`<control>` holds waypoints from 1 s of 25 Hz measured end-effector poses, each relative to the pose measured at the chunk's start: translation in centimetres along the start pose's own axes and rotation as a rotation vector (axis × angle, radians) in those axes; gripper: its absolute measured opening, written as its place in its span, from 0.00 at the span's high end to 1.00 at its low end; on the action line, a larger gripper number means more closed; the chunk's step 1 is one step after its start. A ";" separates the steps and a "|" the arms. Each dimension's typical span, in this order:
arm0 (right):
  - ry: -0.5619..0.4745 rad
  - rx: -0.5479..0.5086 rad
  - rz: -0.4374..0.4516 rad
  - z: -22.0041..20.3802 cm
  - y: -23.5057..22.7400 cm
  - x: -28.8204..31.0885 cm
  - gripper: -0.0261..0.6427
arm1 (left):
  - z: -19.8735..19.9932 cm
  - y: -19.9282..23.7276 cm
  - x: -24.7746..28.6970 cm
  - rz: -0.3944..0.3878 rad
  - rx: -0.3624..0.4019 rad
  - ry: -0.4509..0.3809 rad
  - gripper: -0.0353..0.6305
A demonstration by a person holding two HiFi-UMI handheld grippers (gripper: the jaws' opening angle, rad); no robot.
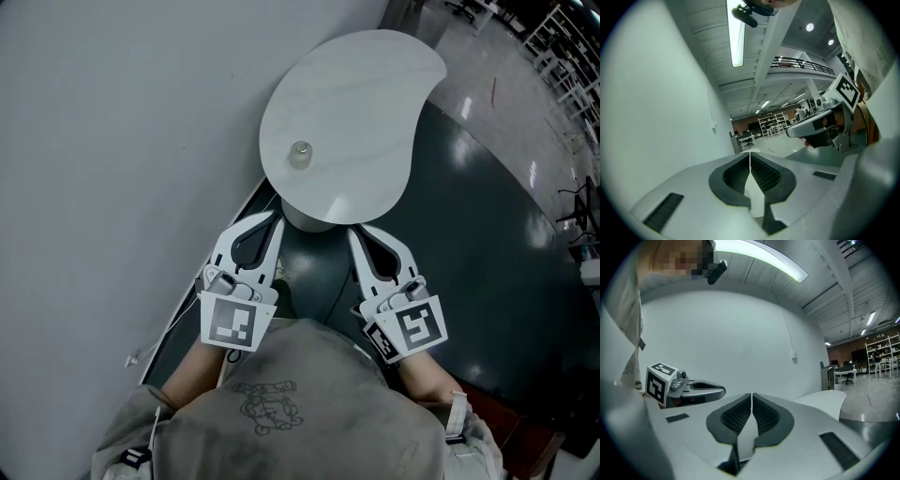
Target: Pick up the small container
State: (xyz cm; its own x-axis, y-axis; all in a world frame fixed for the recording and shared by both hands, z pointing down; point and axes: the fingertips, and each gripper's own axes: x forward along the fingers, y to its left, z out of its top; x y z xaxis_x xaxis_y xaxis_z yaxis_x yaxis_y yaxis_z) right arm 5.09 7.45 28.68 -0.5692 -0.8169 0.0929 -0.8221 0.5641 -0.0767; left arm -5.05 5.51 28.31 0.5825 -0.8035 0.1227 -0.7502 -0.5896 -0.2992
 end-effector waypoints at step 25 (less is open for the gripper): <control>-0.032 -0.011 -0.091 3.7 -9.4 17.9 0.91 | -3.0 14.8 15.6 -0.057 -0.032 -0.015 0.92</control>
State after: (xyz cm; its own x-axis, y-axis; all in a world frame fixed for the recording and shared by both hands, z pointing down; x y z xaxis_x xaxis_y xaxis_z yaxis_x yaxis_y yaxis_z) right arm 2.70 -12.94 27.37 -0.4915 -0.8682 0.0676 -0.8707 0.4884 -0.0587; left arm -7.98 -15.99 28.60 0.6294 -0.7671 0.1241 -0.7250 -0.6372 -0.2613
